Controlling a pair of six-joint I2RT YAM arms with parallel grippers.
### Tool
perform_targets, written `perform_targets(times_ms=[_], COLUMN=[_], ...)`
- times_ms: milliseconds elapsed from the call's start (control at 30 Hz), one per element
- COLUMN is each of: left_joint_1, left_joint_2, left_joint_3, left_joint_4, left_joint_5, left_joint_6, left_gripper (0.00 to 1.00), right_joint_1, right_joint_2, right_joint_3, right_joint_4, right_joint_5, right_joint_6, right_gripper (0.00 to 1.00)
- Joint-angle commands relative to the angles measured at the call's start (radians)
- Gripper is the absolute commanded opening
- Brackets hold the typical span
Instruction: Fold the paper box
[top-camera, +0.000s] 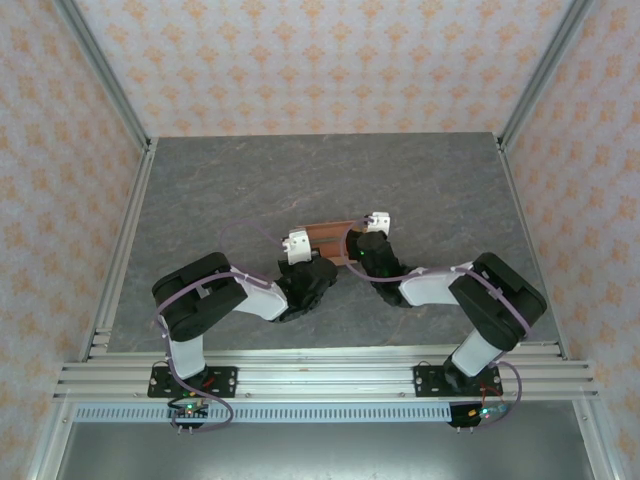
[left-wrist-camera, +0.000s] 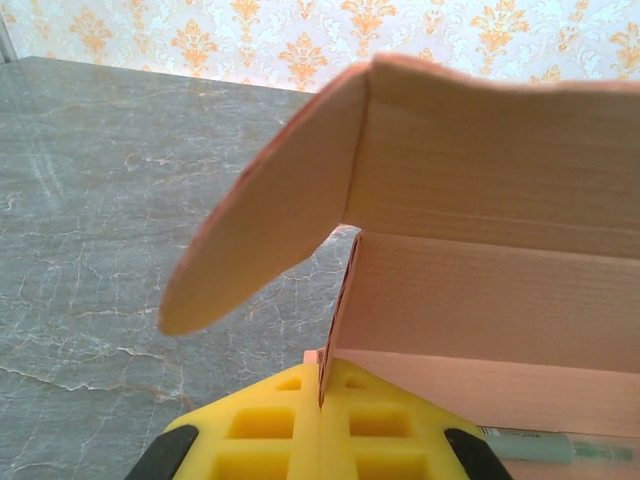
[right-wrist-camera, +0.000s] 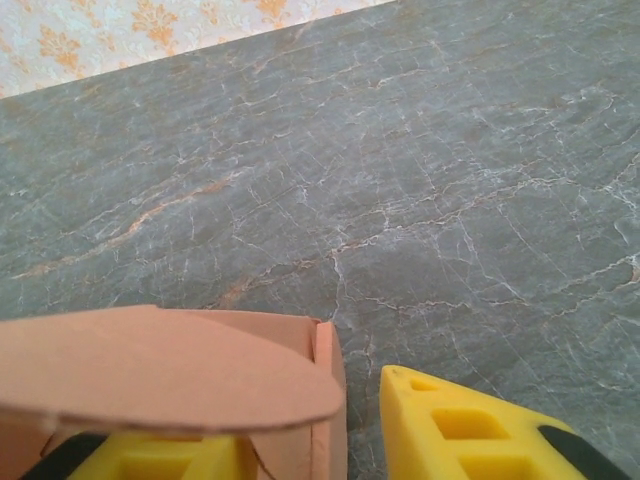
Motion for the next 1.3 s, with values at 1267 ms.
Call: perform_targets(times_ms=[1267], left_joint_1=[0.018], left_joint_2=[0.014], left_joint_3=[0.006], left_joint_4=[-0.144], left_joint_5=[-0.167], left_joint_6=[0.012], left_gripper=[0.01], right_joint_1=[-0.208], right_joint_2=[0.033], right_joint_3=[0.813], right_joint_4=[-1.063], right_joint_5=[-0.510], right_joint_6=[0.042], right_gripper=[0.74])
